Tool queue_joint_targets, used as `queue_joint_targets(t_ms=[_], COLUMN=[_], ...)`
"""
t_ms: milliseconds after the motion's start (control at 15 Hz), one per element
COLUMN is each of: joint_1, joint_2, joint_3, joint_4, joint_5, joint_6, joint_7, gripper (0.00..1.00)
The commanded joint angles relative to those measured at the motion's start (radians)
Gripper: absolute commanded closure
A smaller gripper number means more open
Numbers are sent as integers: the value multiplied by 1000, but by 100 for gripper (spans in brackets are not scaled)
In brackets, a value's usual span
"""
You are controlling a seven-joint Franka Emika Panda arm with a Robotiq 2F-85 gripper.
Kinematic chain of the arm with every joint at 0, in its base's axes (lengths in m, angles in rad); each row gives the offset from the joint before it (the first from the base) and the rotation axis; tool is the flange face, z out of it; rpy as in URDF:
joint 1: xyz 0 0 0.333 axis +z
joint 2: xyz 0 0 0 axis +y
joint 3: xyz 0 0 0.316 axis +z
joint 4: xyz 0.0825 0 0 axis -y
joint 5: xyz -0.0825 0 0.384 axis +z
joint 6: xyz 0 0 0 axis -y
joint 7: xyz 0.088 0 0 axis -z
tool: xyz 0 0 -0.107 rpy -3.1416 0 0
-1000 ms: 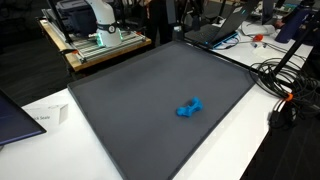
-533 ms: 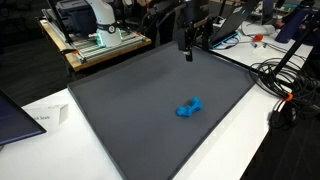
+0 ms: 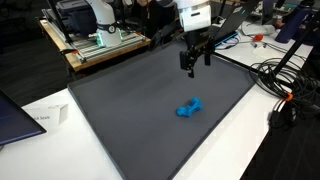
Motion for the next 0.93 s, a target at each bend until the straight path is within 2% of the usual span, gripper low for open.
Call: queue_joint_targets(t_ms=[0, 400, 867], joint_1=[-40, -119, -317], joint_2=[43, 88, 108], joint_3=[34, 89, 254], joint_4=[7, -33, -89], joint_5=[44, 58, 127], joint_6=[63, 158, 198], joint_7=[-41, -142, -412], gripper=[0, 0, 0])
